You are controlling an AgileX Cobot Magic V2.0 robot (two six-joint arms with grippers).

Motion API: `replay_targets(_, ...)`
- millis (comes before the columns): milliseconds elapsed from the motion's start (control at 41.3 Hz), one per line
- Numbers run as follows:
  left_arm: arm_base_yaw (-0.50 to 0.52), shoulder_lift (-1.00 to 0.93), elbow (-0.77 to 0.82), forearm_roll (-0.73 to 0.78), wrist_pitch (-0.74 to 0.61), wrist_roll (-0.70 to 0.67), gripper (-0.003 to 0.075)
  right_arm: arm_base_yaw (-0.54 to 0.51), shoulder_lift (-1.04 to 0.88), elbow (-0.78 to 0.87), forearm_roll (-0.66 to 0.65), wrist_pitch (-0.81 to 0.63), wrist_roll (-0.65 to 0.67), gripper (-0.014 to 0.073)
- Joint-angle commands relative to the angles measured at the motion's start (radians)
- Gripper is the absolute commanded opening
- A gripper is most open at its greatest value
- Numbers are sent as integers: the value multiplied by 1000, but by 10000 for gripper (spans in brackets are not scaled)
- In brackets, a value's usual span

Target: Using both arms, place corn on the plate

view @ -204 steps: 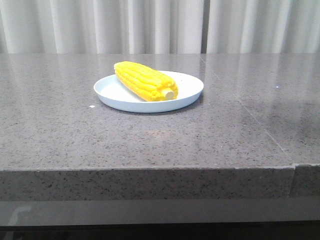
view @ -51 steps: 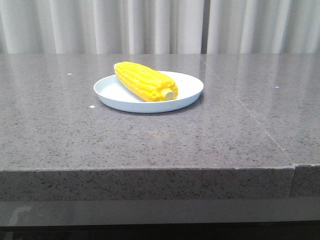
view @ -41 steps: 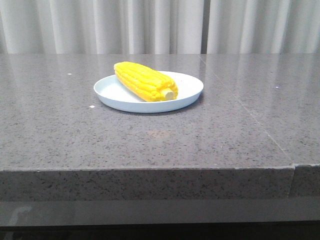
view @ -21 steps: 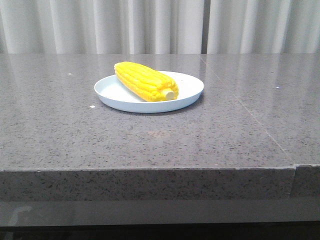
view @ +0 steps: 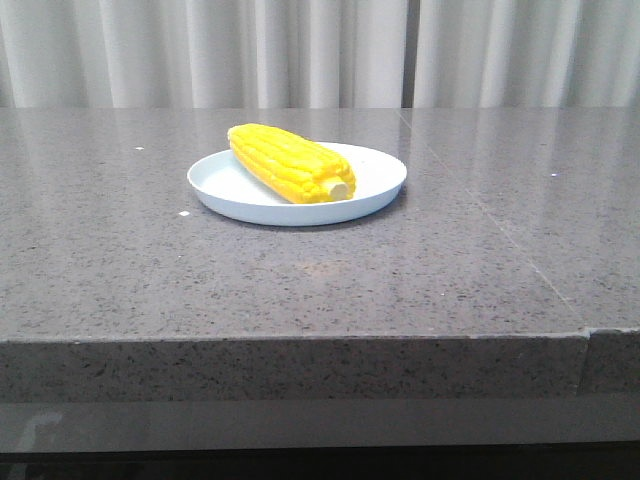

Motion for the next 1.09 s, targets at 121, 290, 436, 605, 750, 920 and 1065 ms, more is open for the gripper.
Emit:
replay_targets(121,0,-20,5,-7,-82,-10,-20,-72,-109,179,3,-270,0,-68)
replay_targets(290,0,-20,5,-7,-82,-10,-20,-98,-128,286,3,-390,0,-68)
replay_targets(436,0,-20,5,-7,-82,-10,-20,-98,-128,289,3,-389,0,-68)
replay_targets(605,0,-20,5,-7,-82,-10,-20,-98,-128,289,4,-389,0,-68)
replay_targets(750,0,-20,5,-7,-82,-10,-20,-98,-128,290,36,-389,43,-68)
replay_targets(920,0,-20,5,-7,-82,-10,-20,-98,-128,290,36,-390,65,-68)
replay_targets(1065,0,-20,5,-7,-82,-10,-20,-98,-128,290,36,-390,65,-68)
